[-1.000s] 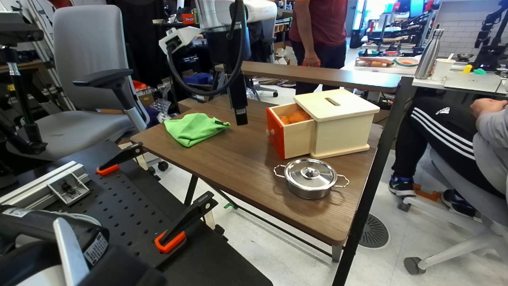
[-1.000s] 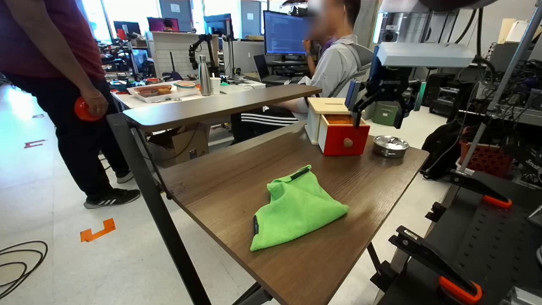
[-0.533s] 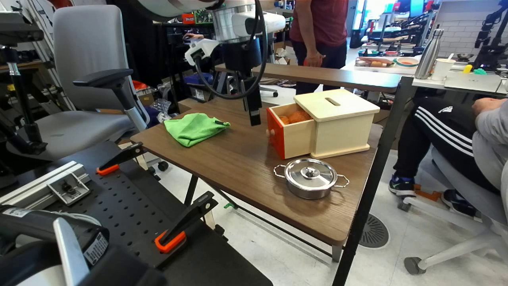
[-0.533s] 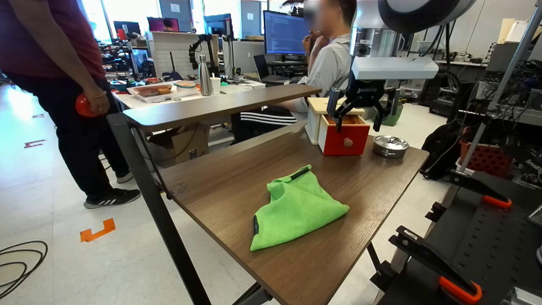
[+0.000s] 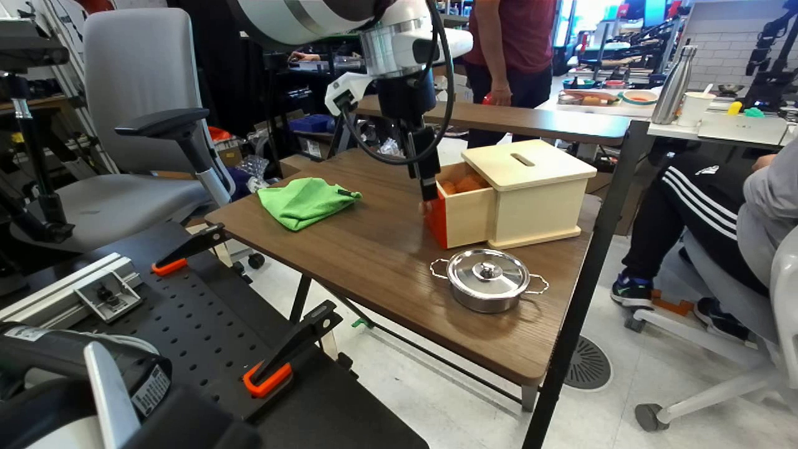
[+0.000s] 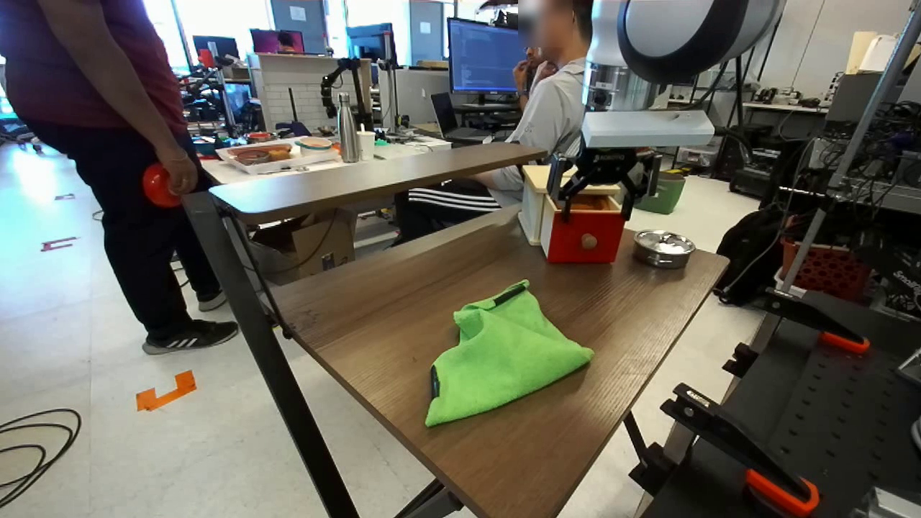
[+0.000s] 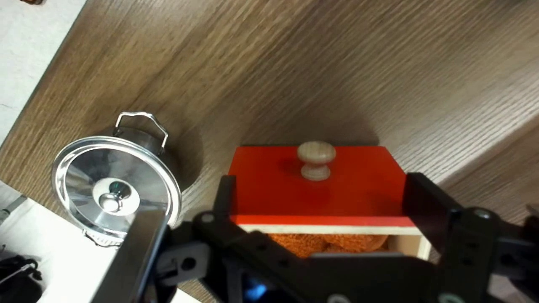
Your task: Close the red drawer
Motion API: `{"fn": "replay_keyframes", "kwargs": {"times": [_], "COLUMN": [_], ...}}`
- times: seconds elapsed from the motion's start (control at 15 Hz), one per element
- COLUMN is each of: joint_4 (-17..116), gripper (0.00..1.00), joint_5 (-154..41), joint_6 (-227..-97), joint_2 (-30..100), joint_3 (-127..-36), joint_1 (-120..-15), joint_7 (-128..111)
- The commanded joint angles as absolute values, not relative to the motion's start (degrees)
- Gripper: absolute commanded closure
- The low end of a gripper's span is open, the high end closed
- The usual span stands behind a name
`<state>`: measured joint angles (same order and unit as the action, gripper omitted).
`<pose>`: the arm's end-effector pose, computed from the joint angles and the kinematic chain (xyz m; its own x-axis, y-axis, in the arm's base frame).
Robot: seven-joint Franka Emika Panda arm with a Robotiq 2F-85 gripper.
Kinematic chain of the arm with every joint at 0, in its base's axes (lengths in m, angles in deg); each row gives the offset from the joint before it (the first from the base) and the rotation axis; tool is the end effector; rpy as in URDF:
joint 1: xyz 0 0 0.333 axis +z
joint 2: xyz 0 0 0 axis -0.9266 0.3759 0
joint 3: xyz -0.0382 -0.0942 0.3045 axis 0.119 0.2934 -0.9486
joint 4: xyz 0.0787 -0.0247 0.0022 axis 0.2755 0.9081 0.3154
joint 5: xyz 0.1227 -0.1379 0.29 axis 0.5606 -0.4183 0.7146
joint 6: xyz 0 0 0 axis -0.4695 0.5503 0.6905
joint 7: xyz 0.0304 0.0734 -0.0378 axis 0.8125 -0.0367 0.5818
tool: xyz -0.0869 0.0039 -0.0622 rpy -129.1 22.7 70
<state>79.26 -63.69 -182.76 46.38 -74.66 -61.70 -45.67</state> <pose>0.5583 -0.0316 0.2353 0.7986 -0.5769 0.1712 -0.5942 -0.8010 0.0726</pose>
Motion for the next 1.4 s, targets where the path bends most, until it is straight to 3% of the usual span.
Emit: {"fn": "replay_keyframes", "kwargs": {"times": [0.0,1.33], "joint_4": [77.15,66.59], "gripper": [0.00,0.00], "joint_5": [-63.48,-58.72], "joint_6": [-183.70,-181.49], "joint_2": [48.52,55.27], "joint_3": [-72.91,-71.88], "joint_1": [-59.80,-61.64], "joint_7": [-45.60,-45.02]}}
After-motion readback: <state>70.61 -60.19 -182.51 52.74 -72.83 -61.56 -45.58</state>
